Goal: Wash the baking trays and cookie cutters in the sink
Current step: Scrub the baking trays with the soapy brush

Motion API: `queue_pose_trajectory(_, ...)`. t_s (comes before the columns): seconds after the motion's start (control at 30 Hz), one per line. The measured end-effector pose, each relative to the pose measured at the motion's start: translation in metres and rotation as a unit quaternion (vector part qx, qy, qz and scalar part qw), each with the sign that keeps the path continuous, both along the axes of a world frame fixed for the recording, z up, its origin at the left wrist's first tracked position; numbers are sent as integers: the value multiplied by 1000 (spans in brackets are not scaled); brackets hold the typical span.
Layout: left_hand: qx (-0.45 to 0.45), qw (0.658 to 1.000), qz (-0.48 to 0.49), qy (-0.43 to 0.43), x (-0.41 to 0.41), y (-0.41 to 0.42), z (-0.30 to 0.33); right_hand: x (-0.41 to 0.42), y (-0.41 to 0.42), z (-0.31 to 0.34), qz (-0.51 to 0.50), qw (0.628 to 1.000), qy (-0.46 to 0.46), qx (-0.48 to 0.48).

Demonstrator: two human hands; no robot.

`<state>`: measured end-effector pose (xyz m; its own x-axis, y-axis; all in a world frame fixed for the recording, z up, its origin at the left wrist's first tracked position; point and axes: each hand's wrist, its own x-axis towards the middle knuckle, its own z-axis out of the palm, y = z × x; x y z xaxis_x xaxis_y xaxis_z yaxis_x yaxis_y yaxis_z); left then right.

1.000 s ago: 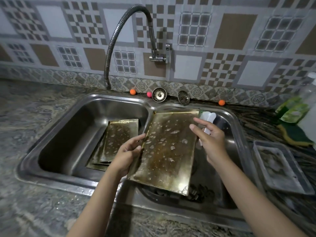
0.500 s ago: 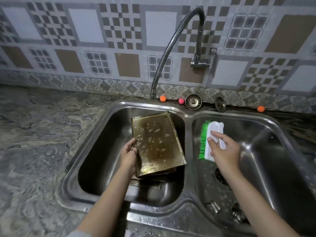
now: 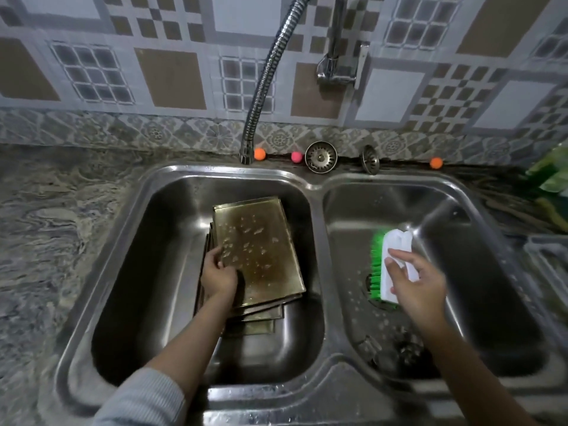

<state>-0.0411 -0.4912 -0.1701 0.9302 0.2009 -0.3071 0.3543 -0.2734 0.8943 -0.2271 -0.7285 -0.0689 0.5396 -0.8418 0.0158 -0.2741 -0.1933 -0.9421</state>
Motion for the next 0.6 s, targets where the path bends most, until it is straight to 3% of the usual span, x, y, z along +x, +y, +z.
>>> queue_pose_trajectory(0.27,187,973,-129,40,2,-13,-10,-21,-12,3,32,999,-22,-2)
queue_pose_trajectory(0.43,111,987,-108,-47,-15,-53,38,-38,-31,16,70,997,-24,-3)
queue_pose_trajectory(0.6,4,956,-216,-198,-67,-124,99,-57,-82,40,93,994,-20,-54)
